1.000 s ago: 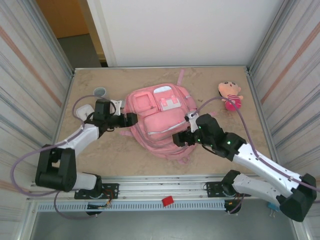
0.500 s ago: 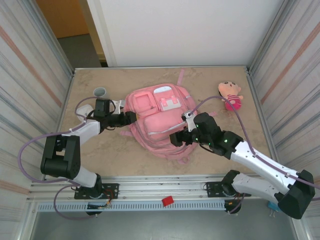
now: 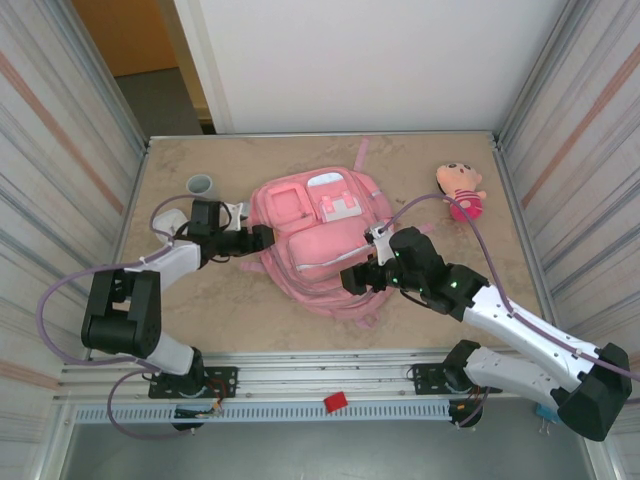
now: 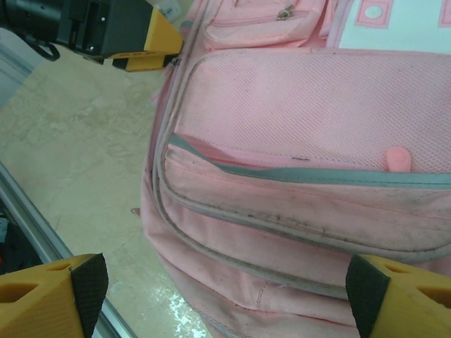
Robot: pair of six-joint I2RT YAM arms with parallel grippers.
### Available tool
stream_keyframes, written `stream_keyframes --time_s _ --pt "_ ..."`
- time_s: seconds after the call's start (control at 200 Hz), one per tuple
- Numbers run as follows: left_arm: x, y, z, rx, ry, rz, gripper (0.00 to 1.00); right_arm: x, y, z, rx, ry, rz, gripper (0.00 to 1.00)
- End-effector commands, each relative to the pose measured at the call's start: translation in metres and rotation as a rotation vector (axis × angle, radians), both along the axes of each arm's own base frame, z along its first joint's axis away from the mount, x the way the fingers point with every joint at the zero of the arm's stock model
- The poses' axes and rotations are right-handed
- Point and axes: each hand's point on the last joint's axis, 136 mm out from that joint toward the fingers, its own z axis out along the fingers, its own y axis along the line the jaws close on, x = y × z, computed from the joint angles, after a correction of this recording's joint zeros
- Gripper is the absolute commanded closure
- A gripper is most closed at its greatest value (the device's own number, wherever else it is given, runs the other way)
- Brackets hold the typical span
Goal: Pack the student bag
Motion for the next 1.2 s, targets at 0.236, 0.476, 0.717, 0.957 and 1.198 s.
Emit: stream_keyframes --time_s 0.236,0.476,0.717,0.957,1.198 --pt "-0.013 -0.007 -0.004 -0.062 0.015 -0.031 0.50 -0.002 -0.004 0.004 0.019 -0.024 -0.004 0.12" --pt "-0.019 -0.002 0.000 -0.035 0.005 -0.018 0.67 -0.004 -0.006 0.002 0.029 -0.018 -0.012 0.12" --pt "-0.023 0.002 -0.003 -0.008 0.011 -0.002 0.85 -0.004 -0.007 0.001 0.035 -0.014 -0.022 0.13" --pt "-0.027 0.007 -0.010 0.035 0.027 0.010 0.90 -0.003 -0.008 0.001 0.045 -0.002 -0.040 0.13" --pt "-0.033 0.007 -0.009 0.237 -0.102 -0.036 0.92 0.000 -0.013 -0.018 0.207 0.295 -0.306 0.16"
